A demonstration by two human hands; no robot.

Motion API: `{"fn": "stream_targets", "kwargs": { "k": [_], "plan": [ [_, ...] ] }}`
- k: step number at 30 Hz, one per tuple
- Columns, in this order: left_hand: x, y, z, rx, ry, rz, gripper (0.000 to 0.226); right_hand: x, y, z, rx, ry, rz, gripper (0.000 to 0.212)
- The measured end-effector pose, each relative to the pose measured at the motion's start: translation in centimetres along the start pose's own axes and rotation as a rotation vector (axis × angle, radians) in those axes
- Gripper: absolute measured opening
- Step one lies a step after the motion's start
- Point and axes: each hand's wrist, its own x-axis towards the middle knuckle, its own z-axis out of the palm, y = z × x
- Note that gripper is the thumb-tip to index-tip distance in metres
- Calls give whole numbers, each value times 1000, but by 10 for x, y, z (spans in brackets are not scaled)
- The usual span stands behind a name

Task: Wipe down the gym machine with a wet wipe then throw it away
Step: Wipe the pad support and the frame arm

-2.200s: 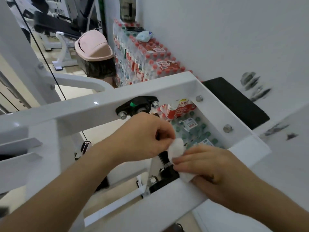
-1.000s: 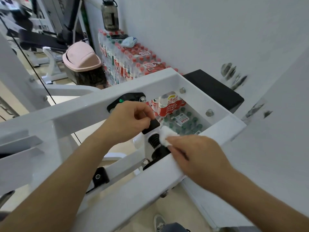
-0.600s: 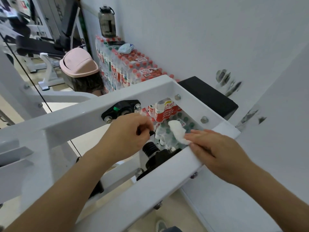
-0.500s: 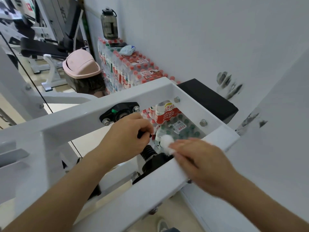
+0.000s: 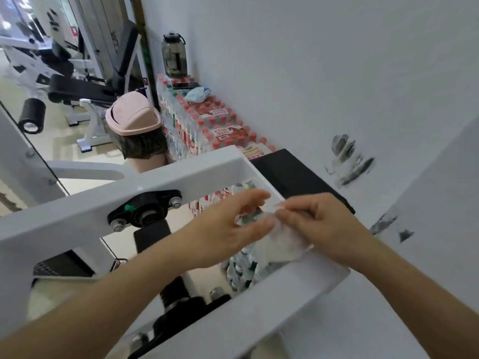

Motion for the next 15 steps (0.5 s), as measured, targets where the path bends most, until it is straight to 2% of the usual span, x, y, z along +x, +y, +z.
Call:
{"fn": "stream_targets", "kwargs": {
  "k": [1,3,6,8,10,12,13,15],
  "plan": [
    [13,6,7,-186,-29,-39,53,6,3,-3,120,61,12,17],
    [36,13,16,-404,-10,-110,48,15,6,-12,269,124,46,16],
    [63,15,16,-440,149,-215,27,19,16,-30,310,133,124,15],
    [76,11,18,-366,237,-261,16,17,31,-44,150,187,162,19],
    [82,9,26,-144,274,-266,18,18,44,-54,-12,280,208,10],
    [82,11,37,44,269,-237,23,22,54,-59,-140,346,291,11],
    [81,11,40,98,265,-222,25,25,57,-60,-256,365,335,14],
    [80,10,41,172,276,-206,29,29,58,-62,-523,396,382,43]
  ]
}}
